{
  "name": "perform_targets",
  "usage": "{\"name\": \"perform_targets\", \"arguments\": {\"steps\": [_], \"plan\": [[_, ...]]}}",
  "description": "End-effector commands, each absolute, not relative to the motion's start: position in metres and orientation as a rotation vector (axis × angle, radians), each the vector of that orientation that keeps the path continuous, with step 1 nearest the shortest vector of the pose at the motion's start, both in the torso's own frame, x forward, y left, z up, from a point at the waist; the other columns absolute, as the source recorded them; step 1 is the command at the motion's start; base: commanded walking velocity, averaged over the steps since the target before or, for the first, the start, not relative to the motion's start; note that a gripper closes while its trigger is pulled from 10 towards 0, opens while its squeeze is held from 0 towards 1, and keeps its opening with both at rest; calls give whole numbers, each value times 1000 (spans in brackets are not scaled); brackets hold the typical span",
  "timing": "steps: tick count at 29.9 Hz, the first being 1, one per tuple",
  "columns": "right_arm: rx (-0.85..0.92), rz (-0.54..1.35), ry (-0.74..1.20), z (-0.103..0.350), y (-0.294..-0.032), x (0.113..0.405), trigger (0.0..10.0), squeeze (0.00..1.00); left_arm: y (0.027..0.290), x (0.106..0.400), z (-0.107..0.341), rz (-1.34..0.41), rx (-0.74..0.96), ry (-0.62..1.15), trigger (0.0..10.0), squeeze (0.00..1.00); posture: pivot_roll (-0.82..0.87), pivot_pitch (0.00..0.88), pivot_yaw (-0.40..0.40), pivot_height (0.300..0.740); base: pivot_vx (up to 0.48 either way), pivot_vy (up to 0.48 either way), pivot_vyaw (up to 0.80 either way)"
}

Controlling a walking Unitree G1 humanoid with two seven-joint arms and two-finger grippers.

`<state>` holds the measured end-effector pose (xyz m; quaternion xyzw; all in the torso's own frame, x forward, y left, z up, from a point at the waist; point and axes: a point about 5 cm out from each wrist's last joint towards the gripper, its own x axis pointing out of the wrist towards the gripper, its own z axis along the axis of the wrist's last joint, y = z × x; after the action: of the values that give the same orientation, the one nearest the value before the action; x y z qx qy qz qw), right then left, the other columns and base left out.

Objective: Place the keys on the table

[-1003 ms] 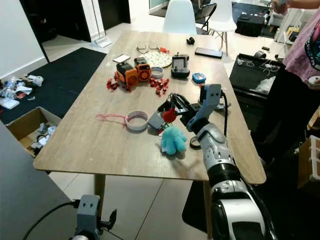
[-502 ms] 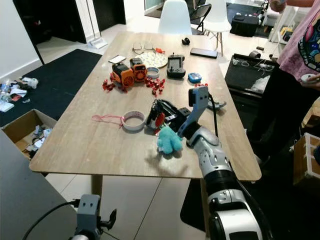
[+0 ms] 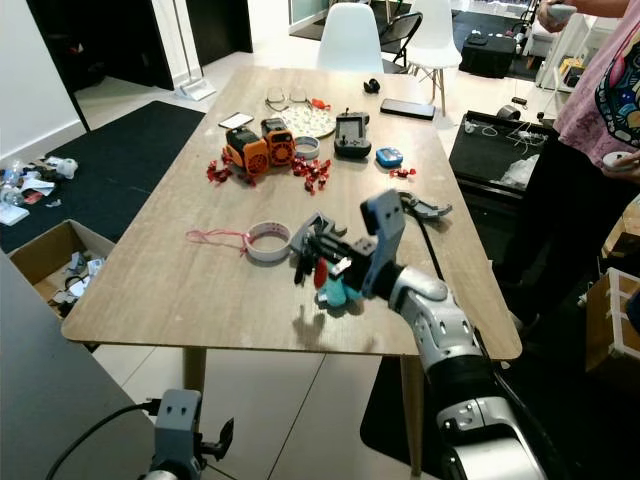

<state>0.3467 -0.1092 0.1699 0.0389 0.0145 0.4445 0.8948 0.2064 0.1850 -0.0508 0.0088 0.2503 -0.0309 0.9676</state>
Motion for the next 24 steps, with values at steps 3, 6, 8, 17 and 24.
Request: {"name": "perform_targets", "arguments": {"steps": [3, 6, 8, 17, 24], "plan": [[54, 913, 55, 168, -114, 343, 10000, 0, 181, 200, -54, -81, 23, 521, 10000, 0, 22, 71, -26, 740, 0, 0, 0], [54, 891, 53, 168, -116, 344, 10000, 0, 181, 200, -55, -85, 24, 521, 10000, 0, 18, 73, -23, 740, 0, 0, 0], [54, 891, 53, 168, -116, 344, 10000, 0, 181, 200, -55, -85, 24, 521, 10000, 0, 18, 73, -23, 740, 0, 0, 0], [106, 814, -16, 178, -112, 349, 10000, 718, 180, 199, -55, -91, 26, 524, 10000, 0, 12, 73, -24, 740, 0, 0, 0], [97, 819, -19, 178, -108, 349, 10000, 1000, 181, 199, -55, -93, 28, 527, 10000, 0, 16, 78, -23, 740, 0, 0, 0]]}}
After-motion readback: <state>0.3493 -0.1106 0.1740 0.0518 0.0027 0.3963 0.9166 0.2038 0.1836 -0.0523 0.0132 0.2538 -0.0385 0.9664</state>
